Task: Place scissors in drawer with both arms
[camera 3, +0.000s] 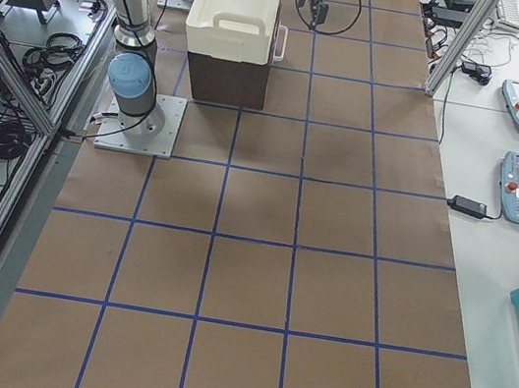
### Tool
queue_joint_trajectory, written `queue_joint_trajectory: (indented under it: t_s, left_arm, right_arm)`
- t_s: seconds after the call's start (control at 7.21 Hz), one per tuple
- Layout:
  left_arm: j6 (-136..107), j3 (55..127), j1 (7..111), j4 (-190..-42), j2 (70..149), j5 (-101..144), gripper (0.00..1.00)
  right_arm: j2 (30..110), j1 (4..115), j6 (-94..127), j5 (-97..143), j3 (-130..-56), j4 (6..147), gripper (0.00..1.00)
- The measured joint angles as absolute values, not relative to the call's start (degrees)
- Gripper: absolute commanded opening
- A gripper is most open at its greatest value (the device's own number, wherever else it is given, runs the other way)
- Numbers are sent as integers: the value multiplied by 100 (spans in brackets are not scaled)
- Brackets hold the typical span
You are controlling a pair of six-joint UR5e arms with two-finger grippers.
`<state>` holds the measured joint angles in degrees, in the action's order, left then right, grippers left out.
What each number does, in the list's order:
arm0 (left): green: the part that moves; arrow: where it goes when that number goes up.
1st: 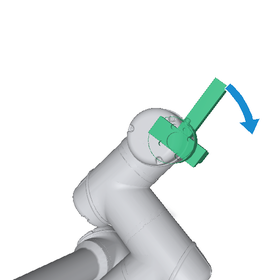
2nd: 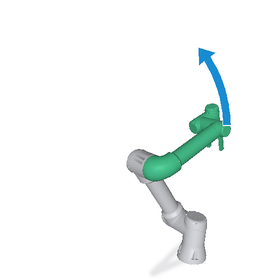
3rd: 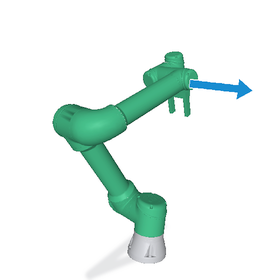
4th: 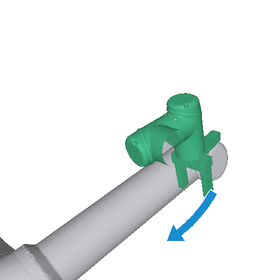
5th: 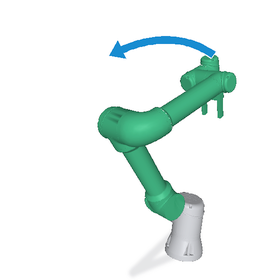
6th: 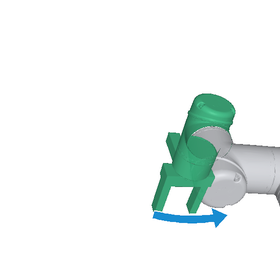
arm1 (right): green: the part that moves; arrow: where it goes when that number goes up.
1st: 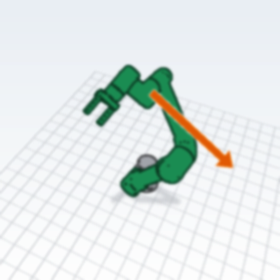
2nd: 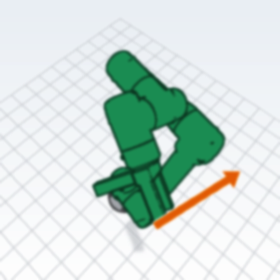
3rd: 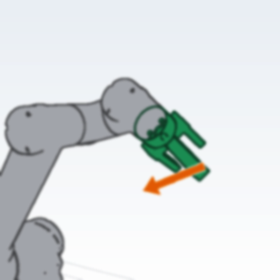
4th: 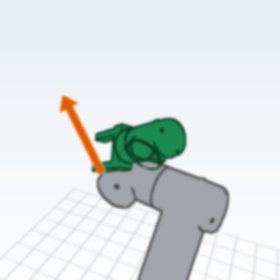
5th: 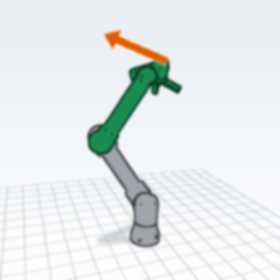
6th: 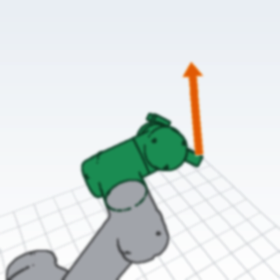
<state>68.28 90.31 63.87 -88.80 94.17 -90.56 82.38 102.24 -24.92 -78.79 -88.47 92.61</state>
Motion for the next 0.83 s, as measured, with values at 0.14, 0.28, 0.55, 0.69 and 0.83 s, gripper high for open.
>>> queue_joint_trajectory:
  t_s: [0.14, 0.28, 0.55, 0.69, 0.83]
  left_arm:
    - [7848, 9033, 6153, -8579, 9631, -9160, 100]
    - [8802, 9035, 6003, -8267, 9854, -9333, 100]
    - [10453, 9030, 5718, -7914, 10272, -9436, 100]
    - [11194, 9027, 5641, -7630, 10503, -9455, 100]
    - [11816, 9021, 5607, -7367, 10761, -9465, 100]
  right_arm:
    - [8029, 10257, -3336, -7720, -8855, 9295, 100]
    - [7827, 10268, -4261, -7677, -8857, 9314, 100]
    - [7519, 10273, -6085, -7870, -8838, 9374, 100]
    - [7381, 10281, -6642, -8018, -8812, 9393, 100]
    - [7265, 10311, -6988, -8136, -8774, 9409, 100]
